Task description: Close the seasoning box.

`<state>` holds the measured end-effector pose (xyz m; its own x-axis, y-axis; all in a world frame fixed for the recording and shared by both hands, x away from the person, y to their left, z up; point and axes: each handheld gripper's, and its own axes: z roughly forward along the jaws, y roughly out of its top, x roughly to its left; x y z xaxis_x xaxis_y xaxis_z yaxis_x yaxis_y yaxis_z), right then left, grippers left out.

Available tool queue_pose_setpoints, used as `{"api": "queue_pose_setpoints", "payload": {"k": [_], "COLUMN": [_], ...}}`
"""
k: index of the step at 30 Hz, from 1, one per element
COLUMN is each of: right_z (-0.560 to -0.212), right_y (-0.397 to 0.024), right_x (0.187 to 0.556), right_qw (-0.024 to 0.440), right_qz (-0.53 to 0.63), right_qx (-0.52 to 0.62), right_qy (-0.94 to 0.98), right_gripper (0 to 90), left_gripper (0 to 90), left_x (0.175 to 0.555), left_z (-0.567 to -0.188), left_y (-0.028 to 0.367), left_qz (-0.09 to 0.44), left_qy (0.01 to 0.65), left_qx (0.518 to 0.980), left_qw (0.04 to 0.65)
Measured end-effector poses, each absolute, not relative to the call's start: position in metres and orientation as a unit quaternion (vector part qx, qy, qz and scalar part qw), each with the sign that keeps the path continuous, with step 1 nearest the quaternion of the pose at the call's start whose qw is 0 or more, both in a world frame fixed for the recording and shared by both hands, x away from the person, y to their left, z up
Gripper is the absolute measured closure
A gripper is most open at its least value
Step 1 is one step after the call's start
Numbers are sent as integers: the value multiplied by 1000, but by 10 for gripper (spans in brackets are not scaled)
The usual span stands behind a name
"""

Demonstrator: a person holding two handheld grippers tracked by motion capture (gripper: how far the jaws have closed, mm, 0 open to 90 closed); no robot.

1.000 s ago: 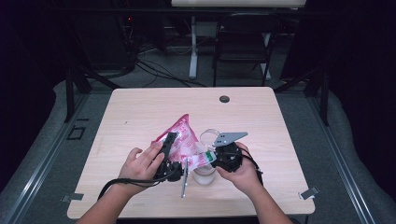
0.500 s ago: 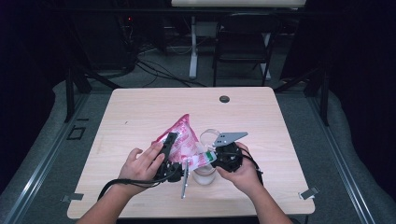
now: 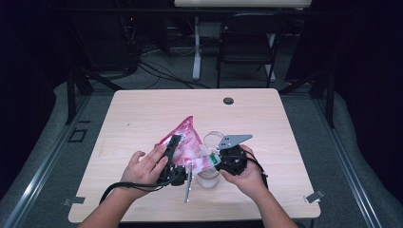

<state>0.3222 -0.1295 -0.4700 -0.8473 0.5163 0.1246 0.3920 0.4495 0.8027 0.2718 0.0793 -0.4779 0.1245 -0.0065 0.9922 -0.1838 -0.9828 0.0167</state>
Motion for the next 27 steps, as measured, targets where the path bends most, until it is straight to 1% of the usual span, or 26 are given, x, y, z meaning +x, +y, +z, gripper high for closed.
{"api": "queue_pose_setpoints", "payload": {"k": [19, 27], "right_z": [-470, -471], "right_y": [-130, -130], "right_x": [323, 323], "right_qw": [68, 66], "right_qz": [452, 450], "right_qx": [269, 269], "right_qy": [848, 849], "right_gripper": [900, 900], "left_gripper": [640, 640], "left_x": [272, 270], "left_z": [-474, -474], "left_y": [77, 77], "left_qz": [662, 657], "left_qy": [-77, -71], "left_qx": [743, 749], "left_qw": [62, 60]}}
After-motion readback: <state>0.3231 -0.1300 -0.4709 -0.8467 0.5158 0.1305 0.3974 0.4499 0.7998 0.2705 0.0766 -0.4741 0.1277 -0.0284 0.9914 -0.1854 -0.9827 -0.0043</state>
